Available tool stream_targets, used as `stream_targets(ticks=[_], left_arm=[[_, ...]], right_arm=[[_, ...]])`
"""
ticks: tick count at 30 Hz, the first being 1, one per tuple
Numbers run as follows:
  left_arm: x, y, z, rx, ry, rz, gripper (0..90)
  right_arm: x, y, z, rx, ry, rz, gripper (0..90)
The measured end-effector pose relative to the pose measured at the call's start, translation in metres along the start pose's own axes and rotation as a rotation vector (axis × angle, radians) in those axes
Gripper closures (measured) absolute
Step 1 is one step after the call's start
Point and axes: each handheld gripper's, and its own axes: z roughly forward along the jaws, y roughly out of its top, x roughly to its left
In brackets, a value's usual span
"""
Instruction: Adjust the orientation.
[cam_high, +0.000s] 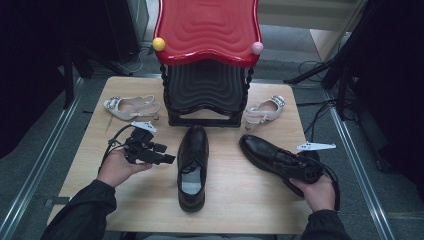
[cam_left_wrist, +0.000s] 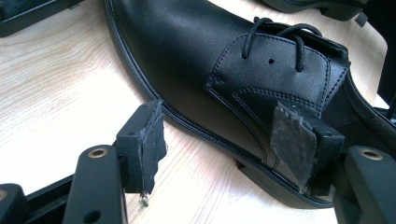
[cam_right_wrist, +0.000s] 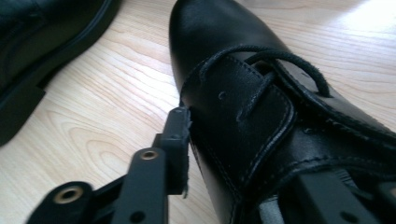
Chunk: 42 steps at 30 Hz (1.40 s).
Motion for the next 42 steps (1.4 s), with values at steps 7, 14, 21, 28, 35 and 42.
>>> stream_targets(ticks=[7, 14, 21, 28, 35, 42], left_arm=[[0.001, -0.001, -0.002, -0.005, 0.0, -0.005, 35.0], [0.001, -0.003, -0.004, -0.014, 0.004, -0.002, 35.0], [-0.003, -0.006, -0.008, -0.043, -0.039, -0.009, 35.0], [-0.004, -0.013, -0.01, -0.026, 0.002, -0.011, 34.9], [-0.004, -0.019, -0.014, -0.025, 0.021, -0.018, 34.8], [-0.003, -0.026, -0.02, -0.033, 0.033, -0.031, 34.8]], right_arm=[[0.004, 0.006, -0.003, 0.031, 0.017, 0.032, 77.8], [0.015, 0.012, -0.007, 0.012, 0.022, 0.023, 78.6], [0.034, 0.025, 0.002, 0.006, 0.05, -0.002, 77.6], [0.046, 0.035, 0.015, 0.009, 0.052, -0.009, 77.3], [0.061, 0.048, 0.032, 0.011, 0.054, -0.018, 77.1], [0.069, 0.056, 0.047, 0.024, 0.059, -0.014, 77.0]])
